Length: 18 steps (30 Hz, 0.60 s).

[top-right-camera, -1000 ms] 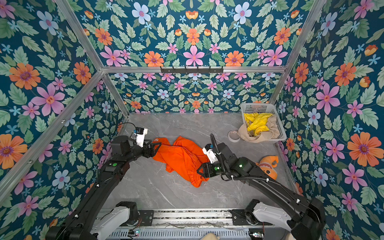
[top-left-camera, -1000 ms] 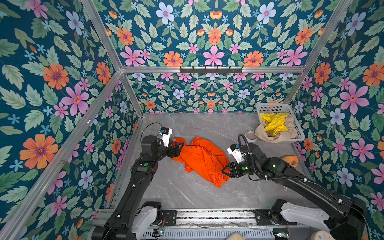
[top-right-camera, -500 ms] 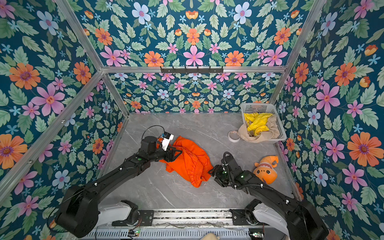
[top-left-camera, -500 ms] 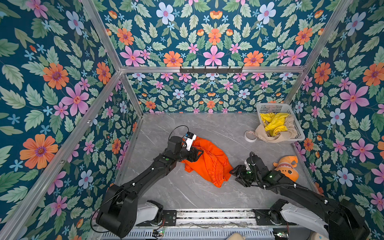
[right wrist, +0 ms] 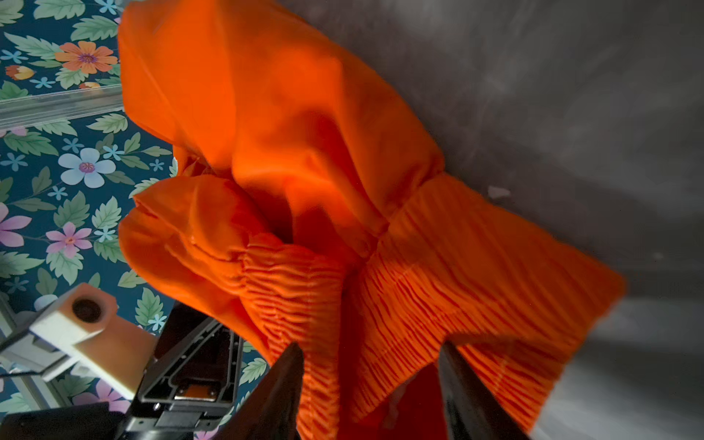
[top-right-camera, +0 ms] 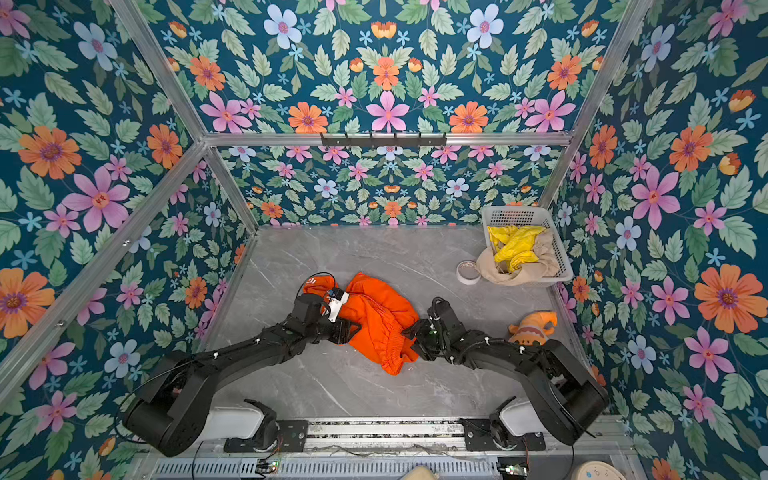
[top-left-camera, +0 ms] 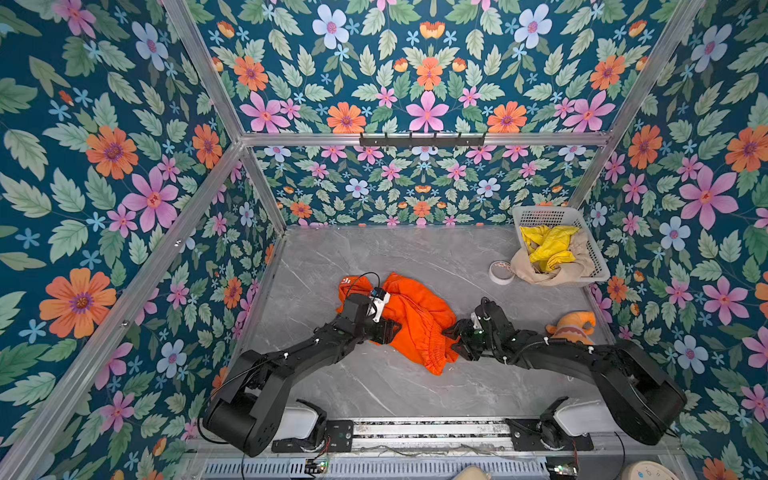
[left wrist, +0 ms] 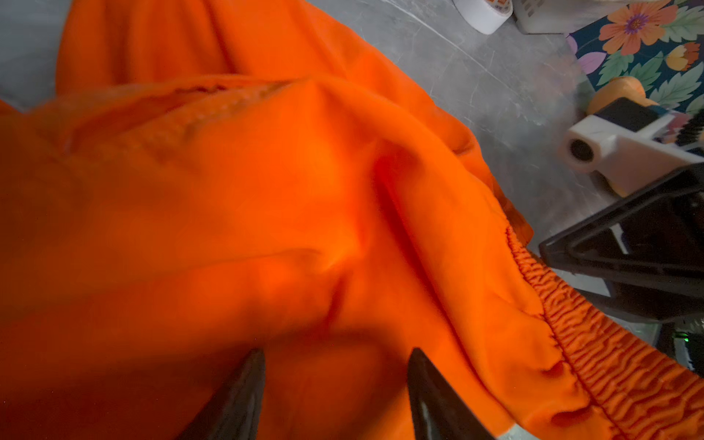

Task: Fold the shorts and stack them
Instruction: 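Grasp the shorts waistband with both grippers near the robot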

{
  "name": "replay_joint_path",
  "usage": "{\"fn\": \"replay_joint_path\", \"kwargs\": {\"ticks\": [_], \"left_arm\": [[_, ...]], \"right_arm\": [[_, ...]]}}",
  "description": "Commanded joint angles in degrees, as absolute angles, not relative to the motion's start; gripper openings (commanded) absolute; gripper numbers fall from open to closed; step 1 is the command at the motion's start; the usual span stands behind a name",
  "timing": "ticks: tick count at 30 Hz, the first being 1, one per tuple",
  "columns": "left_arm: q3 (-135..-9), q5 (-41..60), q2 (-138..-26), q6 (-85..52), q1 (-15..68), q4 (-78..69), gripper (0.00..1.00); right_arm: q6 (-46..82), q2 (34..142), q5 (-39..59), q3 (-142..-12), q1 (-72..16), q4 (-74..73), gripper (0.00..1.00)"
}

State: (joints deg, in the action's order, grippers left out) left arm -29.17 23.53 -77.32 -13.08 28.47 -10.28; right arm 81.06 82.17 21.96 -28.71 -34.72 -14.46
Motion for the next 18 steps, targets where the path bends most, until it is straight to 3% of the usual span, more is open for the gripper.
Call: {"fn": "replay_joint_path", "kwargs": {"ticks": [1, 11, 18], "left_arm": [[-28.68, 21.59, -77.04, -13.07, 28.46, -11.53, 0.62], [-28.57, 21.59, -76.83, -13.18, 28.64, -11.38, 0.62], [-30.85, 33.51, -69.43, -12.11, 31.57, -14.37, 0.64]], "right_arm": [[84.47, 84.70, 22.81, -29.06, -34.85, -20.61, 0.57], [83.85, 85.39, 20.33, -30.95, -35.59, -19.38, 0.62], [81.27, 78.70, 19.32, -28.21, -35.53, -13.60, 0.62]]}}
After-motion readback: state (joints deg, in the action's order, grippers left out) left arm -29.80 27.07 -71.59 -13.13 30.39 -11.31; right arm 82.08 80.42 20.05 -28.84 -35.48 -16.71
